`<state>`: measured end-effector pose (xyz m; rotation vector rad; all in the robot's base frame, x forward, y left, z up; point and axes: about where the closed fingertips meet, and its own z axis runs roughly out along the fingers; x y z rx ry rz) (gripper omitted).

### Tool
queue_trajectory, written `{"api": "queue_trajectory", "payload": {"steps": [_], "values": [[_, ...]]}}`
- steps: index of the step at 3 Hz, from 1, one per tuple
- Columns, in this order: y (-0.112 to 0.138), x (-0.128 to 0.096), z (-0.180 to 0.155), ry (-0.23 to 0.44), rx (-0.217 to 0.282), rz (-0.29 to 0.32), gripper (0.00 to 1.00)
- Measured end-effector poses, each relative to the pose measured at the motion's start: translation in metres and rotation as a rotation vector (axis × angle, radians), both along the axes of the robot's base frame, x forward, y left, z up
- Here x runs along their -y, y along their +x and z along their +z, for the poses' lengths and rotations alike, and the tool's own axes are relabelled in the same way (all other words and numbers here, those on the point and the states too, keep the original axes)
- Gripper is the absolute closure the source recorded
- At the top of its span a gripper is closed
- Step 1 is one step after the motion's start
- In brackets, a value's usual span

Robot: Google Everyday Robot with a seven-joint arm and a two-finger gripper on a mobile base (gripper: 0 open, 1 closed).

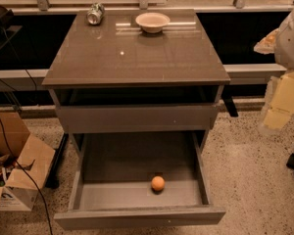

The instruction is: Pick orange from middle drawer and place on counter

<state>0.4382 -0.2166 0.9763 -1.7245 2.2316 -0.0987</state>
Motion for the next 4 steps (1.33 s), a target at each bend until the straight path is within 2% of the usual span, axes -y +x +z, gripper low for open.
{"api": "queue_trajectory", "payload": {"steps": [1,2,4], "values": [[0.000,0.000,0.000,0.000,0.000,0.000,0.00],[0.003,-0.008,-0.012,0.080,0.005,0.019,0.00],[0.012,-0.028,-0.067,0.395,0.001,0.072,0.00]]}}
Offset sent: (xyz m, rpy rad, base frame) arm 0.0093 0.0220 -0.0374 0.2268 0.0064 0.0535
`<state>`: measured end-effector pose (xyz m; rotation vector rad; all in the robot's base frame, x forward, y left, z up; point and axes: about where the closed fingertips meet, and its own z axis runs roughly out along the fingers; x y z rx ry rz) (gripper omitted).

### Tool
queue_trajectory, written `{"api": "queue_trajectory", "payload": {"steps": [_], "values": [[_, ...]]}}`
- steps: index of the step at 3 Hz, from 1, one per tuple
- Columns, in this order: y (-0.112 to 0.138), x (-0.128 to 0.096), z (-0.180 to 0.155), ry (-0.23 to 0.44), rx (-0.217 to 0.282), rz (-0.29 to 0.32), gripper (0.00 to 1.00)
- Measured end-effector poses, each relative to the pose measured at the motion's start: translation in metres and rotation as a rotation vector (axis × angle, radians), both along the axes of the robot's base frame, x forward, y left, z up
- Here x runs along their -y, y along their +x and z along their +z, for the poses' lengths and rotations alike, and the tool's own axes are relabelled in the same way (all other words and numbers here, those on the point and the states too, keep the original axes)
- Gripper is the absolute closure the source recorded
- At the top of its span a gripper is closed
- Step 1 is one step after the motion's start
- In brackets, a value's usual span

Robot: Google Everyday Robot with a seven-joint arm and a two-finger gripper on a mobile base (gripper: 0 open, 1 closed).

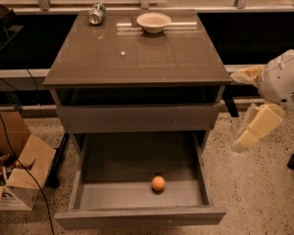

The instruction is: Pick orange from middle drawer and place on counter

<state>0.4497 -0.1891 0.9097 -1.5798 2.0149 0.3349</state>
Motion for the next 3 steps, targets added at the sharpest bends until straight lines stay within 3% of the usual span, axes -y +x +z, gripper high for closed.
{"api": "queue_trajectory", "payload": {"steps": [1,2,3], "values": [[0.012,-0.007,-0.061,0.230,-0.062,0.031,0.00],[0.011,-0.008,-0.061,0.225,-0.062,0.032,0.00],[0.016,-0.026,-0.092,0.189,-0.078,0.028,0.00]]}}
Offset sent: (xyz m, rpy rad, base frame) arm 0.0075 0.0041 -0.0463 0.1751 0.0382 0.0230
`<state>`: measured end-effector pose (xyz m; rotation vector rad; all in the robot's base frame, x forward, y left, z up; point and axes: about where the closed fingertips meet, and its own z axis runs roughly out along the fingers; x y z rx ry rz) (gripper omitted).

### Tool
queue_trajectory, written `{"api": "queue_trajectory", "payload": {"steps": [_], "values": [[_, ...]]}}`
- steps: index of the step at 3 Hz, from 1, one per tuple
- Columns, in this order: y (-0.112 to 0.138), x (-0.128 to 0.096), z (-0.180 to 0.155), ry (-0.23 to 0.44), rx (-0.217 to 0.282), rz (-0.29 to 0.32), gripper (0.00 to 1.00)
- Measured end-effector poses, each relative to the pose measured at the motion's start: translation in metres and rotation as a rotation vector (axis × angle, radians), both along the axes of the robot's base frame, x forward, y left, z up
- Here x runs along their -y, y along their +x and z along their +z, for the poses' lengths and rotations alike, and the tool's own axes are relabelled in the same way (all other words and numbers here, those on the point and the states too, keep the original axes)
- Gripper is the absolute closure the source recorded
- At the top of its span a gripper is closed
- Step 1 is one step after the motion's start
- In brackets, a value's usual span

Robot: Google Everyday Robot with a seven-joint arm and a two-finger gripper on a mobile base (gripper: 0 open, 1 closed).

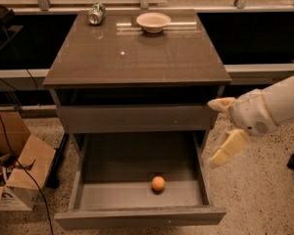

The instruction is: Pick orange from middle drawer and place on counter

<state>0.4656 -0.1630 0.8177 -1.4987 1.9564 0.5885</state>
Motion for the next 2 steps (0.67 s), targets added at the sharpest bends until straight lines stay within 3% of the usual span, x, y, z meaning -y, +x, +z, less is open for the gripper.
{"api": "queue_trajectory", "payload": {"steps": [2], "values": [[0.015,-0.029,-0.111,-0.018,-0.050,-0.021,0.00]]}}
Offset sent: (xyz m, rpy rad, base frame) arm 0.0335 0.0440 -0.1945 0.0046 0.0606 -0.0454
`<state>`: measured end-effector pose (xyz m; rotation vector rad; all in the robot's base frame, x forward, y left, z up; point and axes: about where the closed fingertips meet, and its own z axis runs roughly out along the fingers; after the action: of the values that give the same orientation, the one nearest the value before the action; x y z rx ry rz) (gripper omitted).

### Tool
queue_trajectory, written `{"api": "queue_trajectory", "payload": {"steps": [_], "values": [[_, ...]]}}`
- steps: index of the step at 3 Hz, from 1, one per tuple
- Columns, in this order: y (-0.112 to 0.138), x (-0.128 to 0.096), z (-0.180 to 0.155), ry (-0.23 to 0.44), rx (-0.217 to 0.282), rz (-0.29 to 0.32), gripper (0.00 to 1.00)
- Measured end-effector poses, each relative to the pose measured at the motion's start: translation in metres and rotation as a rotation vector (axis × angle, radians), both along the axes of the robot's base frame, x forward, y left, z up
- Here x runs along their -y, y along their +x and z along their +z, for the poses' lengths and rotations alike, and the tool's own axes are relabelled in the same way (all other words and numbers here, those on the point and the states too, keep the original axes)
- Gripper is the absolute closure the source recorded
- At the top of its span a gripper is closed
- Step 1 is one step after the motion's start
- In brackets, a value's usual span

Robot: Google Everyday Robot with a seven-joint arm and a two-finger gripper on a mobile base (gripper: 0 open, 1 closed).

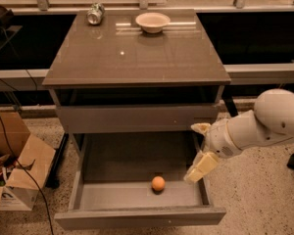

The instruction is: Pick orange from middle drawer and place on counter

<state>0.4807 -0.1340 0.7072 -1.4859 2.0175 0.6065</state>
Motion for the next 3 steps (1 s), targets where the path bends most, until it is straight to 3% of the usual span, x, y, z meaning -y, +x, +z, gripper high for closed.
{"api": "queue_trajectory", "payload": {"steps": [1,2,3], "values": [[0.018,-0.005,-0.067,0.031,-0.021,-0.037,0.00],[0.018,-0.006,-0.067,0.031,-0.021,-0.037,0.00],[0.027,-0.018,-0.092,0.017,-0.045,-0.073,0.00]]}}
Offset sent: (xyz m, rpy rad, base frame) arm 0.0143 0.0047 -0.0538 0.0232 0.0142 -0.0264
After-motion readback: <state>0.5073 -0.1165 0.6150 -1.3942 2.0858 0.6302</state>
